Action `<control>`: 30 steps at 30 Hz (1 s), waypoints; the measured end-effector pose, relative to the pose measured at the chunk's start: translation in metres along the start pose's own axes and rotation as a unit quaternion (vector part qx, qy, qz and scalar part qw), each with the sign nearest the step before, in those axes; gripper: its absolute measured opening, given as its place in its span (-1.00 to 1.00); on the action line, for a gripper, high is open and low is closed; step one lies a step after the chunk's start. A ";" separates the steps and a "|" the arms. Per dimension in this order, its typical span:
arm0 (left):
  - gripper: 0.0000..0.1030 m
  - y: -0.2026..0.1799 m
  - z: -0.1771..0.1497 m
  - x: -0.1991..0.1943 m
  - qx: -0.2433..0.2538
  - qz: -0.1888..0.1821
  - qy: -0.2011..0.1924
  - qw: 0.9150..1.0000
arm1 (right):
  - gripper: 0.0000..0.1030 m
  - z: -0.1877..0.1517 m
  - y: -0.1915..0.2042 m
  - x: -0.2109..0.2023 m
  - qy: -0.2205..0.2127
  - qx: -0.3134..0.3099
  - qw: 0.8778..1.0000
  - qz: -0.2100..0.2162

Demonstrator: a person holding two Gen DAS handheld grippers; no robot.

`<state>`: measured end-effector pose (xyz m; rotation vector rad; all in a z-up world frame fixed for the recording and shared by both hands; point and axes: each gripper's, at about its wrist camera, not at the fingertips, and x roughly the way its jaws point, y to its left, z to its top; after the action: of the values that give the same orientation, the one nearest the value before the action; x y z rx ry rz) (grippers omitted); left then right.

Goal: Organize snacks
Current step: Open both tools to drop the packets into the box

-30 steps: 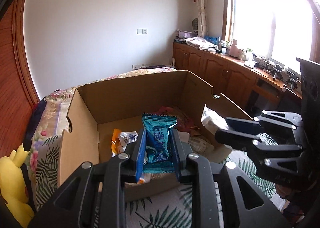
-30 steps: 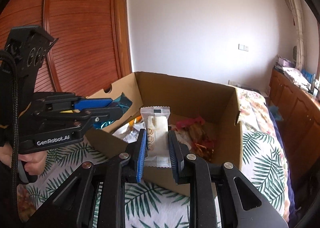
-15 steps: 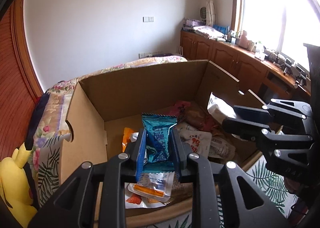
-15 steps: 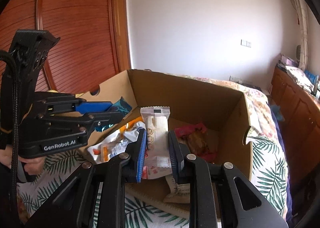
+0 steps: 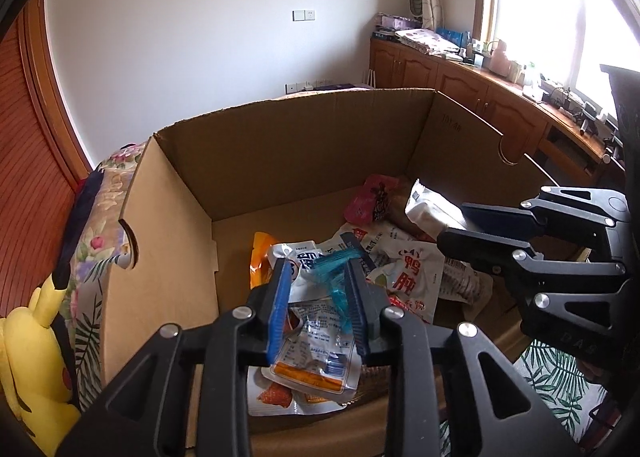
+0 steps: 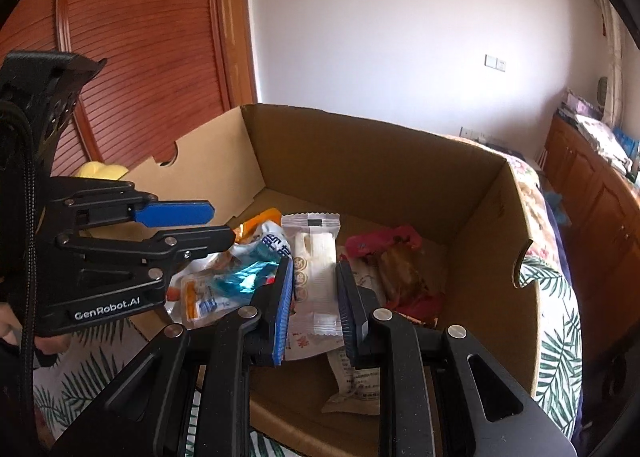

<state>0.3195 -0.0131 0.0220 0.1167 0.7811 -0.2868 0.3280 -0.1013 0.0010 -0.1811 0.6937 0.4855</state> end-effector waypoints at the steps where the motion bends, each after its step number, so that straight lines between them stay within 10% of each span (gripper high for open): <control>1: -0.46 -0.001 0.000 0.000 -0.001 0.000 0.000 1.000 | -0.61 0.000 0.000 0.001 0.003 0.001 1.000 0.001; 23: -0.39 -0.013 -0.012 -0.056 0.002 0.015 -0.035 0.999 | -0.53 -0.012 0.010 -0.047 -0.038 0.014 0.999 -0.011; 30: -0.05 -0.027 -0.022 -0.087 0.002 0.023 -0.054 0.998 | -0.49 -0.025 0.013 -0.079 -0.053 0.026 0.998 -0.020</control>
<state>0.2381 -0.0156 0.0679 0.1212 0.6692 -0.2480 0.2546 -0.1270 0.0337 -0.1191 0.5964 0.4350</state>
